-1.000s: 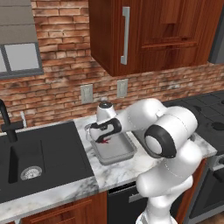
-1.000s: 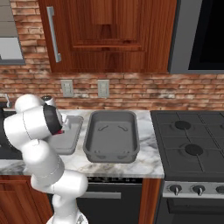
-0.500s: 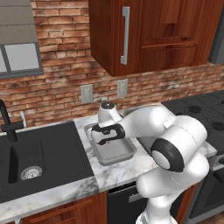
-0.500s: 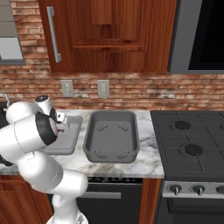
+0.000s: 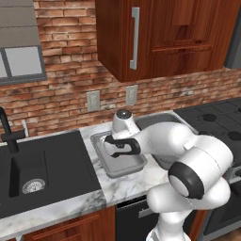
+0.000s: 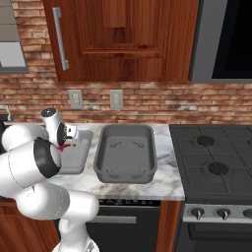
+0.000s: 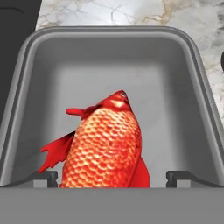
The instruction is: Place one cucumber and one fish in each tupperware on the nearby counter, to pack two identical lunches.
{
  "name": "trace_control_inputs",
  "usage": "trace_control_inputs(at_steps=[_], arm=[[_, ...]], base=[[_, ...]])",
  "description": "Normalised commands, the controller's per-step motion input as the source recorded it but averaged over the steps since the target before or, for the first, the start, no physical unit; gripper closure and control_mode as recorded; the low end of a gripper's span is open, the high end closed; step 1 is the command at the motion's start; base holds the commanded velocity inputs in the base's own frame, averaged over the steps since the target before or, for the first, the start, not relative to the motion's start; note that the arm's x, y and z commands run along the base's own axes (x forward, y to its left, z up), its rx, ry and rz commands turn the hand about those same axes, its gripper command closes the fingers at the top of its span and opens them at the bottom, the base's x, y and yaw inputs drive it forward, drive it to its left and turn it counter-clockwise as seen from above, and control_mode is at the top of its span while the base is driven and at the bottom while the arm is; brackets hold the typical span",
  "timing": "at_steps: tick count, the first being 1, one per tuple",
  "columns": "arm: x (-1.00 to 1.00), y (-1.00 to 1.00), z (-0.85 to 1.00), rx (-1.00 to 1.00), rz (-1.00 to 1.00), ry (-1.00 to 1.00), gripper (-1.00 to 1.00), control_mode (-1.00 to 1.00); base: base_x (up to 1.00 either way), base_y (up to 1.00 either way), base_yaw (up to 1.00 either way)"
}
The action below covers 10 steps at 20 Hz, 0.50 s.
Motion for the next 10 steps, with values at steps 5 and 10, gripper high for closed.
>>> trace_control_inputs(at_steps=[5,10], arm=[[0.00,0.00,0.14,0.00,0.00,0.00,-1.00,-1.00],[0.00,0.00,0.04,0.00,0.00,0.00,-1.00,-1.00]], base=[[0.00,0.00,0.00],[0.00,0.00,0.00]])
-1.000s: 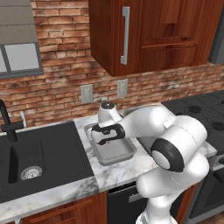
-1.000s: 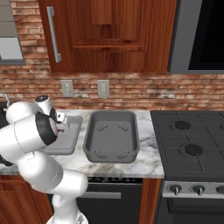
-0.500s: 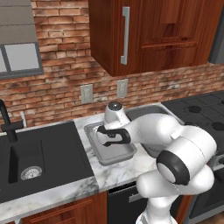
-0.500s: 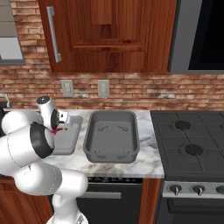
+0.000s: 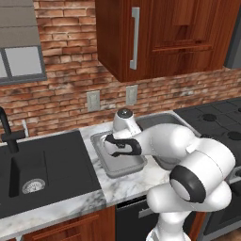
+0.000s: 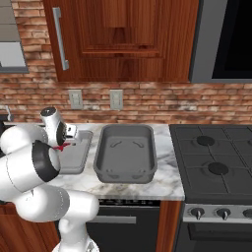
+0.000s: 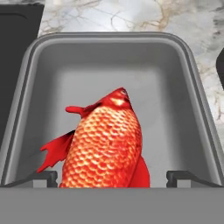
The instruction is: Place one cucumber and one fish in each tupperware on the nearby counter, to pack two identical lunches.
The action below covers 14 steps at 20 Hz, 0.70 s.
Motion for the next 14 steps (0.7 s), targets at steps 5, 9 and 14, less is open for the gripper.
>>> trace_control_inputs(at_steps=[5,9,14], arm=[[0.00,0.03,0.00,-0.01,0.00,0.00,-1.00,-1.00],[0.00,0.22,-0.18,-0.03,0.00,-0.06,-1.00,-1.00],[0.00,0.27,-0.37,-0.05,0.00,-0.21,-1.00,-1.00]], base=[[0.00,0.00,0.00],[0.00,0.00,0.00],[0.00,0.00,0.00]])
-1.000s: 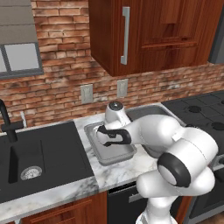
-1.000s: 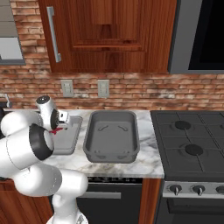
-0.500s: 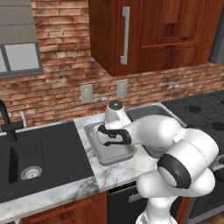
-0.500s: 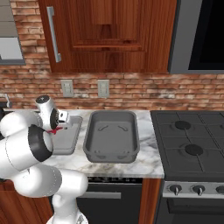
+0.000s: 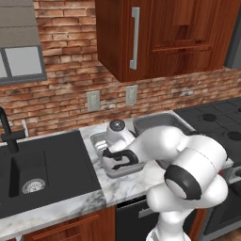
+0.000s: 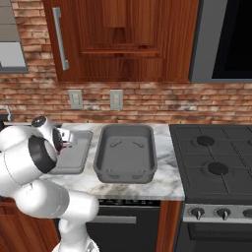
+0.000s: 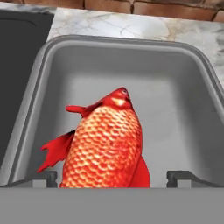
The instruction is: Place one cucumber and one fish in each tupperware on the nearby counter, to pack two identical lunches.
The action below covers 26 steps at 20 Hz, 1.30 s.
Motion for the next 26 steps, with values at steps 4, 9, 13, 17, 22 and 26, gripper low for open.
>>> trace_control_inputs(at_steps=[4,9,13,17,22,26], arm=[[0.00,0.08,-0.46,-0.06,0.00,-0.27,-1.00,-1.00],[0.00,-0.02,-0.19,-0.04,0.00,-0.22,-1.00,-1.00],[0.00,-0.10,0.00,-0.01,0.00,-0.12,-1.00,-1.00],[0.00,-0.02,0.10,0.00,0.00,-0.08,-1.00,-1.00],[0.00,-0.08,0.78,0.00,0.00,0.00,-1.00,-1.00],[0.00,-0.07,1.00,0.00,0.00,0.06,-1.00,-1.00]], base=[[0.00,0.00,0.00],[0.00,0.00,0.00],[0.00,0.00,0.00],[0.00,0.00,0.00],[0.00,0.00,0.00],[0.00,0.00,0.00]])
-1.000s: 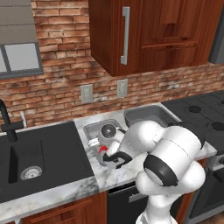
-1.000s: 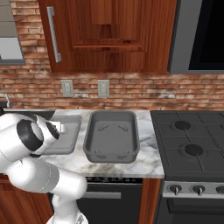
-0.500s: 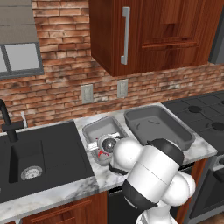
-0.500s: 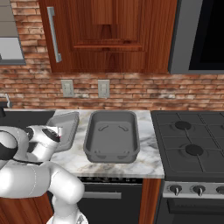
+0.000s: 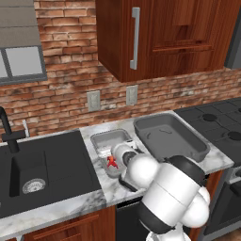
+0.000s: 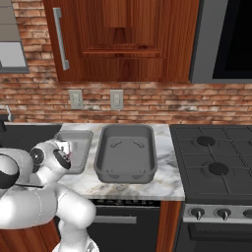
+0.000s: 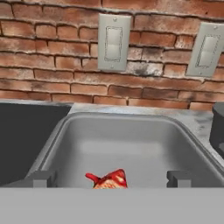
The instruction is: Place one cucumber and one fish in each tupperware on the nearby counter, to pack two identical lunches.
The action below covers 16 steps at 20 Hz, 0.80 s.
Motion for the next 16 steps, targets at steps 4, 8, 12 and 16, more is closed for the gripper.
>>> trace_control_inputs(at_steps=[4,8,12,16], arm=[[0.00,0.00,1.00,0.00,0.00,0.11,-1.00,-1.00],[-0.20,0.00,0.99,-0.01,0.00,0.21,-1.00,-1.00],[-0.47,0.00,0.88,-0.09,-0.05,0.41,-1.00,-1.00],[-0.52,0.01,0.87,-0.15,-0.10,0.55,-1.00,-1.00]], base=[[0.00,0.00,0.00],[0.00,0.00,0.00],[0.00,0.00,0.00],[0.00,0.00,0.00]])
